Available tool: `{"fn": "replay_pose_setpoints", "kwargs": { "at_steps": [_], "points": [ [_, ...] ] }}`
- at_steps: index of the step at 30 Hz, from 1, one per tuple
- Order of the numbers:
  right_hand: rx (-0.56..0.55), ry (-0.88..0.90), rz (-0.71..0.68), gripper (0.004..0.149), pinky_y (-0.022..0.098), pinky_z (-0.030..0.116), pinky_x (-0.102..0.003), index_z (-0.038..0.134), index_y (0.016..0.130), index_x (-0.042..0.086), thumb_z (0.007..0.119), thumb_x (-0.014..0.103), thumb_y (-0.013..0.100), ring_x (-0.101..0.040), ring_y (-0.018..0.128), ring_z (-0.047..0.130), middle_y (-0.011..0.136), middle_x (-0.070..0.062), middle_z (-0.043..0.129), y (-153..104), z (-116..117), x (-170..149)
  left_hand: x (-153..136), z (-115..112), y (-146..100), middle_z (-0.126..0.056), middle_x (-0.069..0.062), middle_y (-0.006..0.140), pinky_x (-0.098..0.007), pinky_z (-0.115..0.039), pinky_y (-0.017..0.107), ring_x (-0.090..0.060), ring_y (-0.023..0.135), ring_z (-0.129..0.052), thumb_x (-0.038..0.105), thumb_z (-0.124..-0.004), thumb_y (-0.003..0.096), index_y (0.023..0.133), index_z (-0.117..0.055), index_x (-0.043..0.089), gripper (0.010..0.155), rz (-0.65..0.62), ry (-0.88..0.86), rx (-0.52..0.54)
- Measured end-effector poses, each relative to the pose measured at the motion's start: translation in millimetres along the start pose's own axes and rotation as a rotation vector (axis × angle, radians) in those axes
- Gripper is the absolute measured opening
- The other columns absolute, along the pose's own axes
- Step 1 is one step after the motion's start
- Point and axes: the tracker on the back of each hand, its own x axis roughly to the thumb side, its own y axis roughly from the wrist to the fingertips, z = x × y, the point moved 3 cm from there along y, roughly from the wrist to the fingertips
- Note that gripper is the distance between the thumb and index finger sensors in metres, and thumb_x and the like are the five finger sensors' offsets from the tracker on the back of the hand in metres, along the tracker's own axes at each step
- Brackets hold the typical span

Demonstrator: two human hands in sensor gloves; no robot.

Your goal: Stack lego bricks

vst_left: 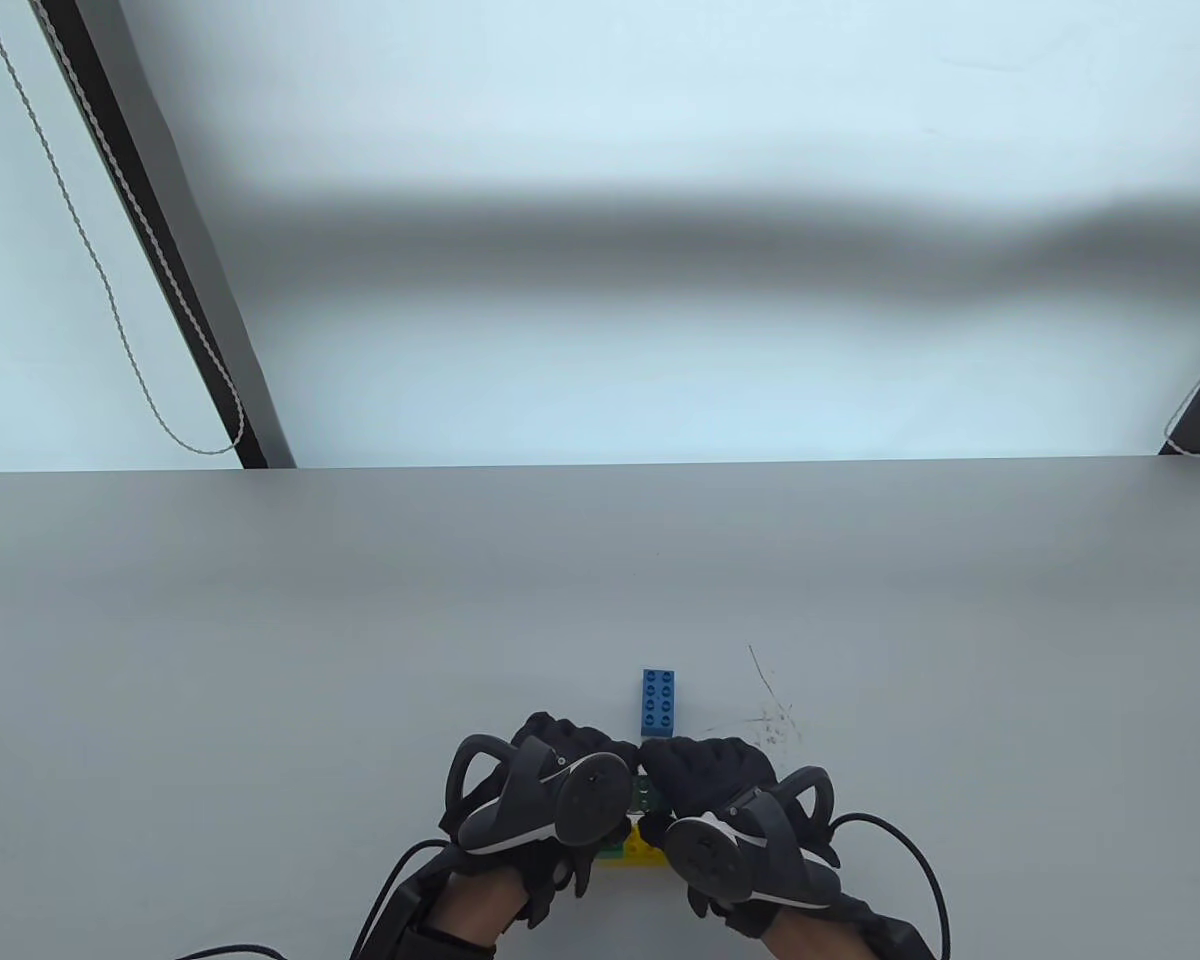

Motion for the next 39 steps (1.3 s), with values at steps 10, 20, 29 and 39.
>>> {"fn": "replay_pose_setpoints", "kwargs": {
  "at_steps": [10,20,29,39],
  "points": [
    [0.064,-0.04,-0.059,0.069,0.05,0.085,-0.055,0.08,0.082,0.007,0.092,0.048,0.028,-0.031,0.06,0.104,0.075,-0.012,0.096,-0.4,4.3,0.3,0.7,-9.2,1.5,-0.094,-0.001,0.087,-0.06,-0.069,0.066,-0.027,0.082,-0.091,0.048,-0.099,0.0279,0.086,-0.08,0.025,0.065,-0.028,-0.043,-0.035],
    [0.152,0.096,0.001,0.066,0.05,0.084,-0.055,0.08,0.082,0.01,0.092,0.046,0.028,-0.031,0.061,0.103,0.076,-0.011,0.095,-3.7,17.2,-23.2,-11.5,-17.8,1.8,-0.089,-0.003,0.095,-0.06,-0.068,0.067,-0.029,0.087,-0.087,0.047,-0.094,0.0328,0.092,-0.077,0.026,0.065,-0.008,-0.095,-0.15],
    [0.246,0.164,0.027,0.065,0.051,0.084,-0.055,0.079,0.082,0.012,0.093,0.045,0.028,-0.031,0.062,0.102,0.077,-0.011,0.094,-4.9,35.3,-34.9,-20.3,-38.2,3.2,-0.087,-0.004,0.097,-0.06,-0.067,0.067,-0.03,0.088,-0.086,0.046,-0.092,0.0345,0.094,-0.075,0.026,0.065,0.012,-0.104,-0.307],
    [0.315,0.252,0.03,0.064,0.051,0.084,-0.055,0.079,0.082,0.013,0.094,0.043,0.027,-0.032,0.063,0.102,0.077,-0.01,0.094,-6.0,52.6,-35.7,-24.6,-50.0,4.2,-0.092,-0.004,0.091,-0.058,-0.071,0.065,-0.029,0.081,-0.092,0.042,-0.09,0.0362,0.091,-0.078,0.026,0.059,0.009,-0.191,-0.354]
  ]
}}
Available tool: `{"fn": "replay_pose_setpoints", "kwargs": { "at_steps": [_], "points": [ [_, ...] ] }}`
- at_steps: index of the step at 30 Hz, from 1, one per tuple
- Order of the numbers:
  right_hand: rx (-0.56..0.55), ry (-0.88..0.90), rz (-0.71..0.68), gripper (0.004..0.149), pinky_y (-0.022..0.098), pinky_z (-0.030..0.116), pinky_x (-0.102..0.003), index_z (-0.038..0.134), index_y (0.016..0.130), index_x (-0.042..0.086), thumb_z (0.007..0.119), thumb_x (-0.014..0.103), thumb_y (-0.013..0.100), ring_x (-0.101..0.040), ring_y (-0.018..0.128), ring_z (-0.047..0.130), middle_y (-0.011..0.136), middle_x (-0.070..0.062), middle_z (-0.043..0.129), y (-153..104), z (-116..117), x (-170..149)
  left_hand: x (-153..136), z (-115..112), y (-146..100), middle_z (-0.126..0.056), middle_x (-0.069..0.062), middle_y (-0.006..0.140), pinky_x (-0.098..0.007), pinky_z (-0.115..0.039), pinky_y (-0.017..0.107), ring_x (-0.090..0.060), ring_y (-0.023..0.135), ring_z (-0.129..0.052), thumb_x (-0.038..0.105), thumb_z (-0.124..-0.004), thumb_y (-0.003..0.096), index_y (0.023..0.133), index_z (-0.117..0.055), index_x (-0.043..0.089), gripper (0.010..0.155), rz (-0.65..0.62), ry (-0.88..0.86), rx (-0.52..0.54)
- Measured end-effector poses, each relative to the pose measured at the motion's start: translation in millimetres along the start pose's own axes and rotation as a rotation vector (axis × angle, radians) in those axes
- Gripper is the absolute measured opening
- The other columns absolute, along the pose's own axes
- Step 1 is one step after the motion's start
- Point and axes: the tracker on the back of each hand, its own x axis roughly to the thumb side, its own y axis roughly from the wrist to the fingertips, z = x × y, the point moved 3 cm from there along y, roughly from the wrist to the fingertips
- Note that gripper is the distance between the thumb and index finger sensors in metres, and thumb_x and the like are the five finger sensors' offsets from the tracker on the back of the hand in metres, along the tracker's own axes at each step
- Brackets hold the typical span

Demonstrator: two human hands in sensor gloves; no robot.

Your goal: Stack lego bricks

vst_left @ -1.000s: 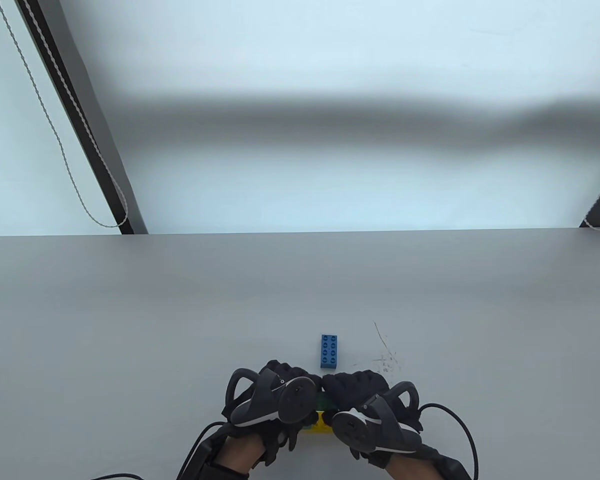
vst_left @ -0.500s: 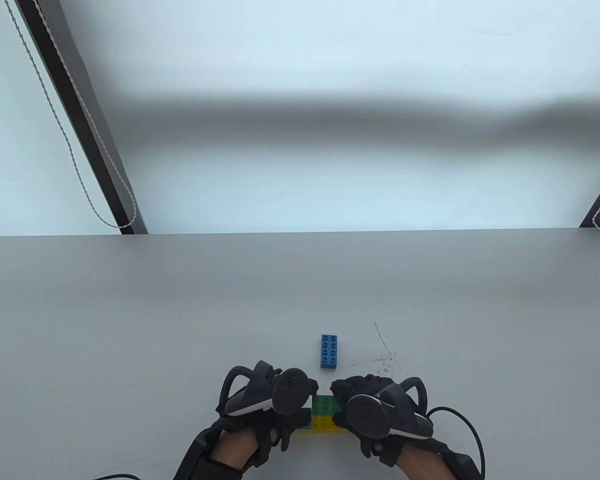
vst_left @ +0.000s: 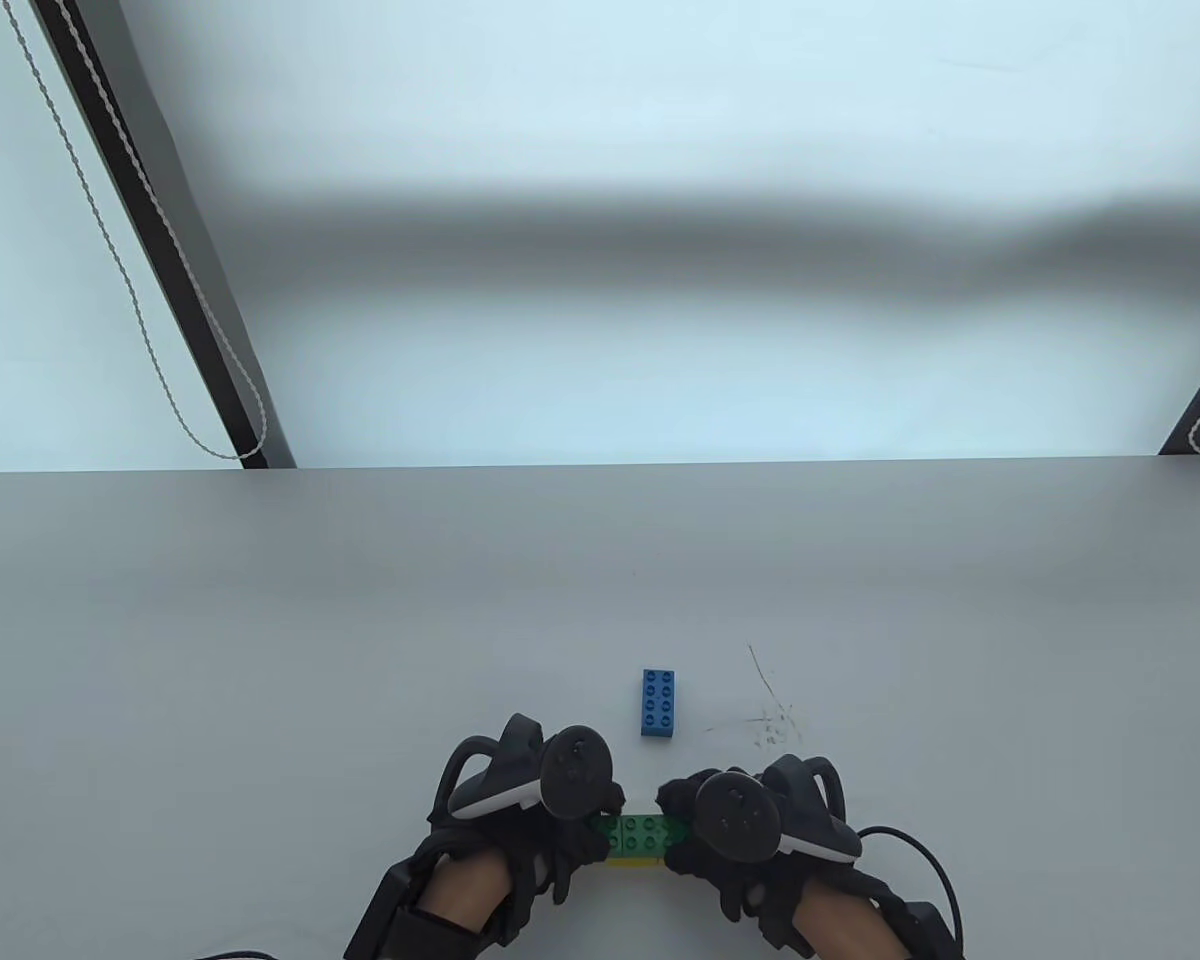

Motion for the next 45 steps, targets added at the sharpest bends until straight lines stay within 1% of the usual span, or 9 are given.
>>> {"fn": "replay_pose_setpoints", "kwargs": {
  "at_steps": [6,11,25,37,39,40,41,43,45],
  "points": [
    [0.005,0.006,0.007,0.064,0.051,0.084,-0.055,0.079,0.082,0.014,0.094,0.043,0.027,-0.032,0.063,0.101,0.077,-0.01,0.093,0.0,0.9,0.2,2.9,0.2,0.5,-0.095,-0.005,0.089,-0.059,-0.072,0.064,-0.03,0.078,-0.095,0.04,-0.091,0.0359,0.09,-0.08,0.03,0.056,-0.011,0.004,0.024],
    [0.005,0.001,0.013,0.063,0.05,0.084,-0.055,0.079,0.081,0.014,0.094,0.042,0.027,-0.032,0.063,0.102,0.076,-0.01,0.094,0.2,0.5,1.3,6.8,0.6,0.8,-0.097,-0.005,0.088,-0.059,-0.072,0.064,-0.03,0.077,-0.096,0.038,-0.091,0.0357,0.088,-0.083,0.028,0.054,-0.004,0.026,0.033],
    [0.044,-0.008,0.053,0.062,0.05,0.084,-0.055,0.079,0.082,0.012,0.092,0.043,0.029,-0.033,0.064,0.102,0.078,-0.011,0.094,3.9,3.8,3.1,25.3,-3.0,4.4,-0.089,-0.005,0.094,-0.06,-0.068,0.067,-0.031,0.083,-0.091,0.036,-0.083,0.0392,0.094,-0.074,0.025,0.056,0.048,0.18,-0.055],
    [0.08,0.072,0.075,0.063,0.051,0.081,-0.057,0.077,0.084,0.012,0.092,0.042,0.03,-0.035,0.066,0.099,0.079,-0.012,0.092,5.7,6.4,-2.4,25.8,-2.6,4.8,-0.089,-0.005,0.095,-0.06,-0.068,0.066,-0.031,0.083,-0.09,0.036,-0.083,0.0393,0.094,-0.074,0.025,0.056,0.058,0.174,-0.066],
    [0.088,0.077,0.081,0.063,0.052,0.081,-0.057,0.077,0.084,0.012,0.092,0.042,0.03,-0.035,0.067,0.099,0.08,-0.012,0.092,5.8,6.0,-2.4,23.7,-2.1,5.7,-0.089,-0.005,0.095,-0.06,-0.068,0.066,-0.031,0.083,-0.09,0.038,-0.084,0.0391,0.093,-0.075,0.025,0.057,0.057,0.157,-0.072],
    [0.095,0.078,0.085,0.063,0.052,0.081,-0.057,0.077,0.084,0.012,0.092,0.042,0.03,-0.035,0.067,0.099,0.08,-0.012,0.091,6.3,6.0,-2.5,22.3,-2.7,6.6,-0.09,-0.005,0.094,-0.061,-0.068,0.066,-0.031,0.083,-0.091,0.045,-0.084,0.0384,0.093,-0.076,0.025,0.059,0.054,0.139,-0.063],
    [0.098,0.08,0.089,0.063,0.052,0.081,-0.057,0.077,0.084,0.012,0.092,0.042,0.03,-0.035,0.067,0.099,0.08,-0.012,0.091,6.6,5.9,-2.6,21.4,-2.5,7.6,-0.091,-0.005,0.093,-0.061,-0.069,0.065,-0.031,0.082,-0.092,0.047,-0.085,0.0376,0.092,-0.077,0.024,0.059,0.052,0.121,-0.049],
    [0.103,0.082,0.09,0.063,0.052,0.081,-0.057,0.077,0.084,0.012,0.092,0.042,0.03,-0.035,0.068,0.098,0.08,-0.011,0.091,6.9,5.7,-2.8,20.7,-2.4,9.2,-0.094,-0.005,0.089,-0.06,-0.07,0.065,-0.03,0.079,-0.094,0.047,-0.087,0.0361,0.089,-0.08,0.024,0.058,0.061,0.109,-0.015],
    [0.103,0.087,0.089,0.063,0.052,0.081,-0.057,0.077,0.084,0.013,0.092,0.042,0.03,-0.035,0.067,0.098,0.08,-0.011,0.091,7.0,5.4,-3.1,21.7,-2.0,9.9,-0.095,-0.005,0.089,-0.06,-0.07,0.065,-0.03,0.079,-0.095,0.047,-0.088,0.0356,0.088,-0.081,0.024,0.058,0.069,0.119,-0.026]
  ]
}}
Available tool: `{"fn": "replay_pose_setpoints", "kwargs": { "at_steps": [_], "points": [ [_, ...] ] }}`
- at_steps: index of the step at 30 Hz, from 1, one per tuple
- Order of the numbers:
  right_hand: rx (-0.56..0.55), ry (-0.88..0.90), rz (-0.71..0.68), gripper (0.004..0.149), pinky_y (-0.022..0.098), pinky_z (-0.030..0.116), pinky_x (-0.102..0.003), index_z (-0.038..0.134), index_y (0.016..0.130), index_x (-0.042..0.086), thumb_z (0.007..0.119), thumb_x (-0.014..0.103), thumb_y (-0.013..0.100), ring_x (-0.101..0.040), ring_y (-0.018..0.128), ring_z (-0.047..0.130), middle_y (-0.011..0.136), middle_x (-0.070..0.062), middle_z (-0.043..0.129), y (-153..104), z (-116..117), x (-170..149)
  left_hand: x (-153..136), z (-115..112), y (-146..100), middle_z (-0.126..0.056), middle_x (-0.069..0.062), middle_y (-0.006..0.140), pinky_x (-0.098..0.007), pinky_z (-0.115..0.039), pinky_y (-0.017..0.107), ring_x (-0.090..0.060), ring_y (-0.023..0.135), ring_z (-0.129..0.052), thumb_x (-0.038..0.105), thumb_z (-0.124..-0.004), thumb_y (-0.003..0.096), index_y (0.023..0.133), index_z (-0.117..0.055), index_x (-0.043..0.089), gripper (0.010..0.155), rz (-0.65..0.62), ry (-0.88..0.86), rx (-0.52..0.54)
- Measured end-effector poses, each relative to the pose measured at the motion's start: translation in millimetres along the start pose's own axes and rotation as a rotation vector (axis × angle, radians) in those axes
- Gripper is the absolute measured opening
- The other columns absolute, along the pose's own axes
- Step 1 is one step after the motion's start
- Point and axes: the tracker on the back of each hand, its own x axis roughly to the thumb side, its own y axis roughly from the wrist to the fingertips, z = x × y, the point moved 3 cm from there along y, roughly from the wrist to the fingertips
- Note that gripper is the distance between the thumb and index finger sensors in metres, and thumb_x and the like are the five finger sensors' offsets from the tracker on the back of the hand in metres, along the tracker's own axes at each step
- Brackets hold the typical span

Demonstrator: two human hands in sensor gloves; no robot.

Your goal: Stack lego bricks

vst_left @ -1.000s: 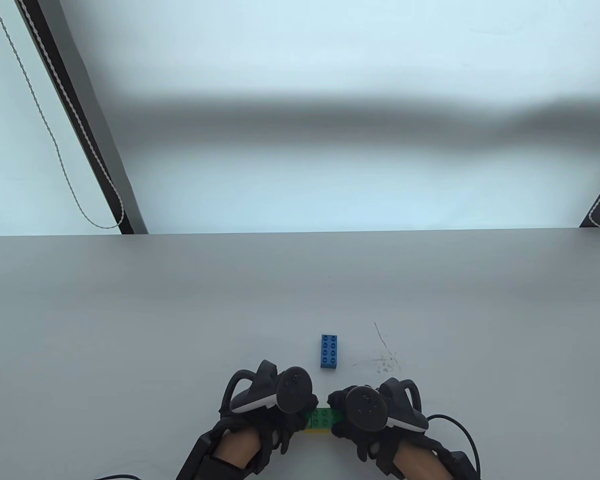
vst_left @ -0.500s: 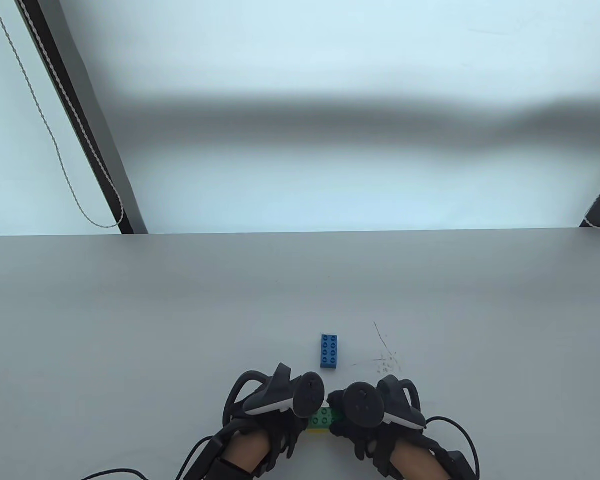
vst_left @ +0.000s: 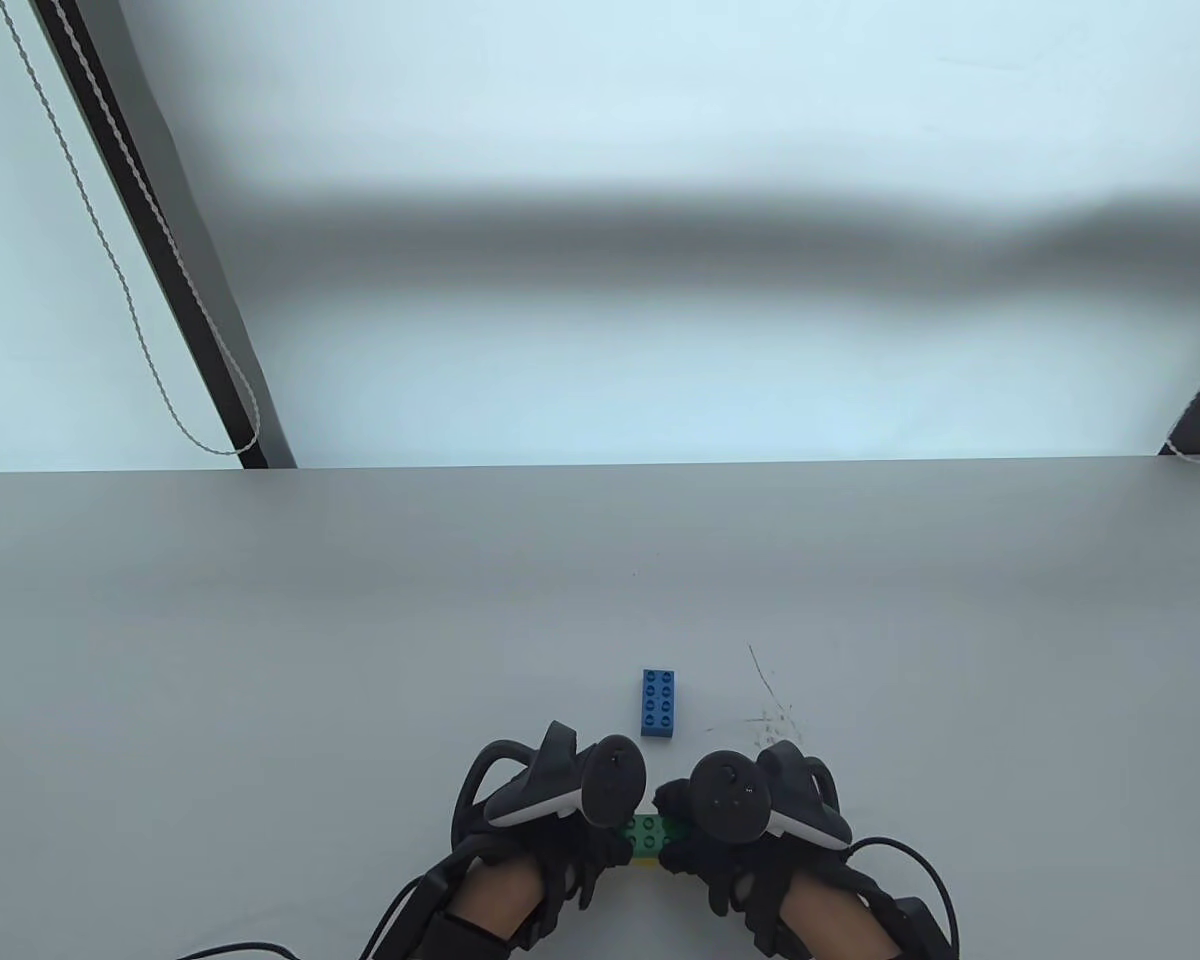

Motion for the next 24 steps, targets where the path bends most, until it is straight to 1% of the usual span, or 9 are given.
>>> {"fn": "replay_pose_setpoints", "kwargs": {
  "at_steps": [5,12,16,21,23,24],
  "points": [
    [0.001,0.005,-0.003,0.064,0.052,0.081,-0.057,0.076,0.084,0.013,0.092,0.042,0.03,-0.035,0.067,0.098,0.08,-0.011,0.091,0.3,-0.4,-0.1,5.3,1.3,-0.6,-0.095,-0.004,0.089,-0.06,-0.071,0.065,-0.029,0.079,-0.095,0.047,-0.089,0.0347,0.088,-0.081,0.024,0.059,0.013,0.046,0.016],
    [0.024,0.032,0.004,0.064,0.053,0.08,-0.057,0.076,0.084,0.013,0.092,0.042,0.03,-0.035,0.068,0.097,0.08,-0.011,0.09,2.1,-0.3,-2.7,1.6,0.8,0.5,-0.095,-0.004,0.089,-0.06,-0.071,0.065,-0.029,0.079,-0.095,0.048,-0.089,0.0346,0.088,-0.081,0.025,0.059,0.014,0.013,0.002],
    [0.053,0.106,0.015,0.065,0.054,0.078,-0.058,0.075,0.085,0.013,0.093,0.041,0.03,-0.036,0.07,0.094,0.082,-0.011,0.089,4.0,1.3,-9.3,-3.9,0.9,4.3,-0.094,-0.004,0.09,-0.06,-0.07,0.065,-0.03,0.08,-0.093,0.05,-0.089,0.035,0.088,-0.081,0.027,0.058,0.002,-0.022,-0.036],
    [0.107,0.189,0.016,0.065,0.057,0.075,-0.058,0.073,0.087,0.012,0.094,0.037,0.031,-0.036,0.074,0.089,0.085,-0.012,0.086,5.7,2.5,-17.4,-14.7,3.0,15.3,-0.091,-0.006,0.094,-0.06,-0.068,0.065,-0.032,0.083,-0.091,0.051,-0.085,0.0373,0.09,-0.081,0.026,0.058,-0.039,-0.126,-0.133],
    [0.118,0.212,0.015,0.065,0.057,0.074,-0.058,0.073,0.087,0.011,0.094,0.036,0.031,-0.037,0.074,0.088,0.085,-0.013,0.085,6.1,2.9,-19.1,-18.0,6.6,20.8,-0.09,-0.007,0.095,-0.061,-0.068,0.065,-0.033,0.084,-0.09,0.048,-0.086,0.0381,0.091,-0.08,0.025,0.058,-0.04,-0.175,-0.147],
    [0.124,0.217,0.013,0.065,0.058,0.073,-0.058,0.073,0.087,0.011,0.094,0.036,0.031,-0.037,0.074,0.087,0.085,-0.014,0.085,6.3,3.1,-19.5,-19.4,10.3,24.1,-0.09,-0.007,0.095,-0.061,-0.067,0.065,-0.033,0.084,-0.089,0.045,-0.086,0.0385,0.092,-0.078,0.025,0.058,-0.034,-0.172,-0.138]
  ]
}}
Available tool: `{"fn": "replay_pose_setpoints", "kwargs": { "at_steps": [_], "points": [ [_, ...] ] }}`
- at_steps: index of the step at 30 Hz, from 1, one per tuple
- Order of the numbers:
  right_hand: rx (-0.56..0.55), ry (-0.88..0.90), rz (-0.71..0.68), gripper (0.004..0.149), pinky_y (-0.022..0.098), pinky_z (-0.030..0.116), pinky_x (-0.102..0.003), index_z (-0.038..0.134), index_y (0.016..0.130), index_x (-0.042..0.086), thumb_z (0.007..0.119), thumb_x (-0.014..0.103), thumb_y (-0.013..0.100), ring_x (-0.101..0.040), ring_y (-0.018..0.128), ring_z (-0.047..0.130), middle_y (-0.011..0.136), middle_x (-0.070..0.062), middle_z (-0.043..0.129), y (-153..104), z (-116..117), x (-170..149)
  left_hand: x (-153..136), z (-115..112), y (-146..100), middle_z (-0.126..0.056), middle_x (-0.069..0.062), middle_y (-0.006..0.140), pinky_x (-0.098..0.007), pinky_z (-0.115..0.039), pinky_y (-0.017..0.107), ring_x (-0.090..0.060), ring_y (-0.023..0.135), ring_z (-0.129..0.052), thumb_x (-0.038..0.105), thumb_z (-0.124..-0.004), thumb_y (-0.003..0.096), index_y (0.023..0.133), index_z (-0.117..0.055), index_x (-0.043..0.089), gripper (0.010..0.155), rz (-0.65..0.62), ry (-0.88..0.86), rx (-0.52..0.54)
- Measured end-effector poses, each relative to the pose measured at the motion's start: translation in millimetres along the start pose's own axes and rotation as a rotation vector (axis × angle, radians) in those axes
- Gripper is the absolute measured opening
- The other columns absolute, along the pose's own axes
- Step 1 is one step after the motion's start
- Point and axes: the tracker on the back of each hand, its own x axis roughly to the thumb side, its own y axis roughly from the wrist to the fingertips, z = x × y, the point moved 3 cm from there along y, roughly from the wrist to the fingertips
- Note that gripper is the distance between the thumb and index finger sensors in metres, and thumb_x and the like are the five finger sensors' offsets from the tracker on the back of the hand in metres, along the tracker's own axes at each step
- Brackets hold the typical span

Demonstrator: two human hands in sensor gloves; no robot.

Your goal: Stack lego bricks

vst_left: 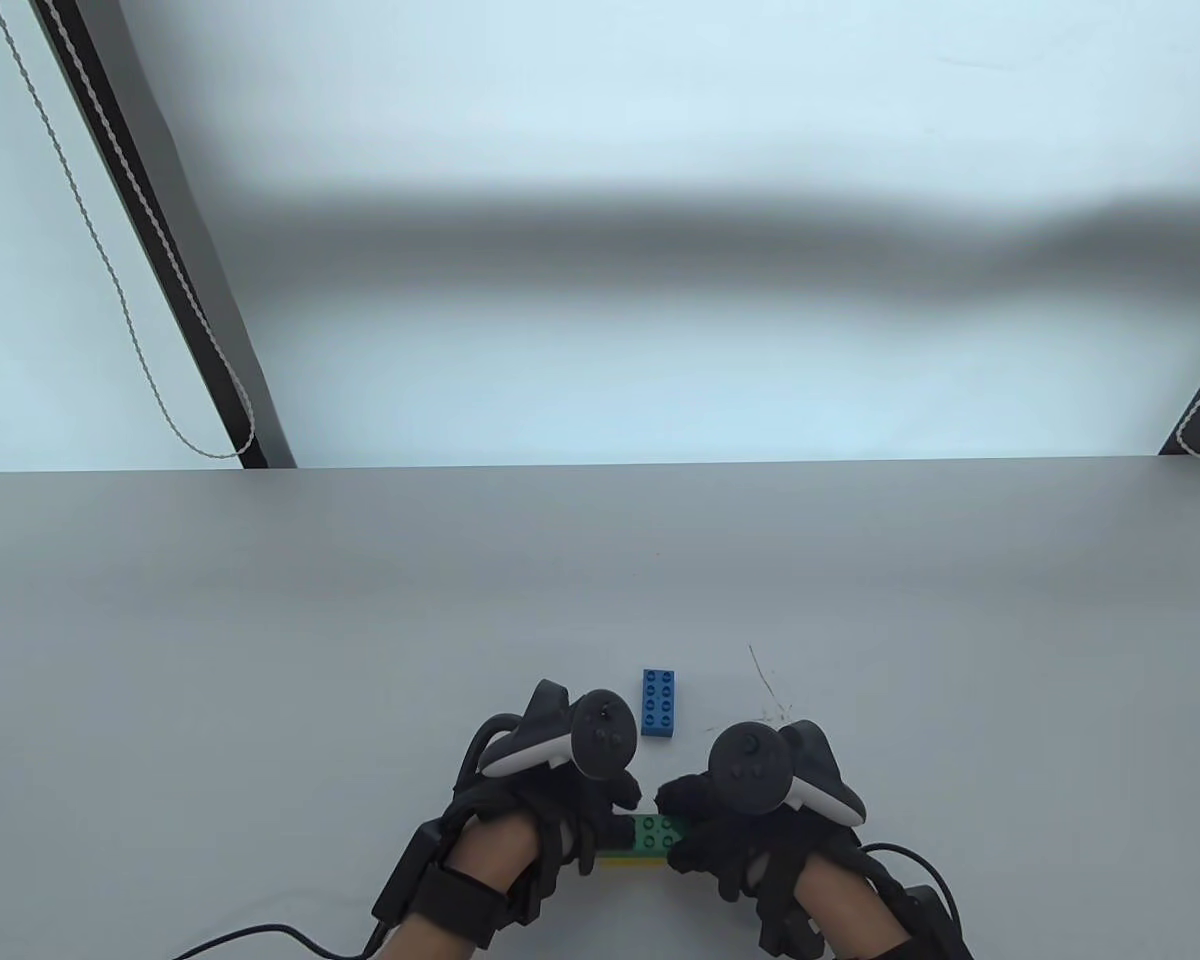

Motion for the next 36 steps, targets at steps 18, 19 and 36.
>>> {"fn": "replay_pose_setpoints", "kwargs": {
  "at_steps": [18,19,36],
  "points": [
    [0.05,0.019,-0.009,0.067,0.059,0.069,-0.058,0.071,0.09,0.009,0.093,0.036,0.032,-0.039,0.076,0.082,0.088,-0.016,0.081,1.2,0.6,-0.3,28.2,46.6,71.0,-0.063,0.0,0.11,-0.059,-0.058,0.073,-0.029,0.101,-0.063,0.024,-0.095,0.035,0.095,-0.066,0.034,0.068,-0.1,0.393,0.176],
    [0.051,0.019,-0.009,0.067,0.059,0.069,-0.058,0.071,0.09,0.009,0.093,0.036,0.032,-0.039,0.076,0.082,0.088,-0.016,0.081,1.3,0.6,-0.2,27.7,44.0,75.7,-0.062,0.0,0.11,-0.059,-0.057,0.073,-0.029,0.102,-0.062,0.023,-0.095,0.0349,0.096,-0.066,0.035,0.068,-0.096,0.412,0.163],
    [0.062,0.015,-0.013,0.067,0.059,0.068,-0.058,0.07,0.09,0.009,0.092,0.036,0.032,-0.039,0.076,0.082,0.089,-0.017,0.08,2.2,0.5,0.2,41.9,11.6,101.3,-0.047,0.002,0.114,-0.06,-0.049,0.075,-0.029,0.105,-0.047,0.019,-0.093,0.036,0.094,-0.063,0.039,0.069,-0.091,0.625,0.083]
  ]
}}
